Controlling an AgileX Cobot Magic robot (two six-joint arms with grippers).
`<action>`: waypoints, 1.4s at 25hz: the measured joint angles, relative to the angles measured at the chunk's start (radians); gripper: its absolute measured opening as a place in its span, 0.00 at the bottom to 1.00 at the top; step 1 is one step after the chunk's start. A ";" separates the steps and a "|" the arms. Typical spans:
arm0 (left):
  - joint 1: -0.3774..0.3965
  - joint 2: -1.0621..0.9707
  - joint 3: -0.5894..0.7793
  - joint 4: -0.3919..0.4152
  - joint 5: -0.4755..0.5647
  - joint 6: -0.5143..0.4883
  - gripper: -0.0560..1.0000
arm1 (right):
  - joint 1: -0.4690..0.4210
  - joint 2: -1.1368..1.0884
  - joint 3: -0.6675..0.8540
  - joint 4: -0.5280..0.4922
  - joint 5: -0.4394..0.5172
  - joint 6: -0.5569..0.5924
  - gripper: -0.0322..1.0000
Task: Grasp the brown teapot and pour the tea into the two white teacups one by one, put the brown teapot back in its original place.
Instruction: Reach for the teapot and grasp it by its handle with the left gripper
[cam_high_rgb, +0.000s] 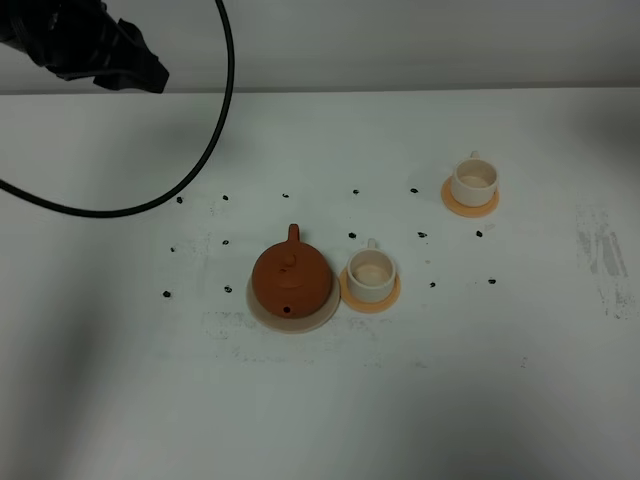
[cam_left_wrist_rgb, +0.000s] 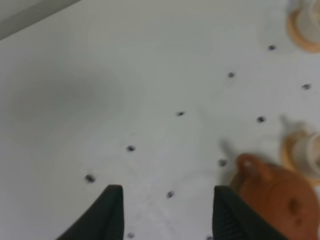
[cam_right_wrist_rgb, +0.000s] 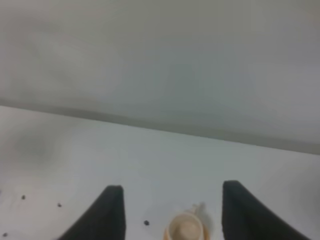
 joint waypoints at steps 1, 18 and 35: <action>0.000 -0.014 0.036 0.014 -0.034 0.000 0.46 | 0.000 -0.041 0.029 0.002 -0.003 0.002 0.47; -0.159 -0.011 0.128 0.040 -0.252 -0.072 0.46 | 0.000 -0.779 0.375 0.020 0.068 0.094 0.47; -0.261 0.193 0.067 0.032 -0.269 -0.114 0.45 | 0.000 -1.154 0.542 -0.259 0.357 0.326 0.45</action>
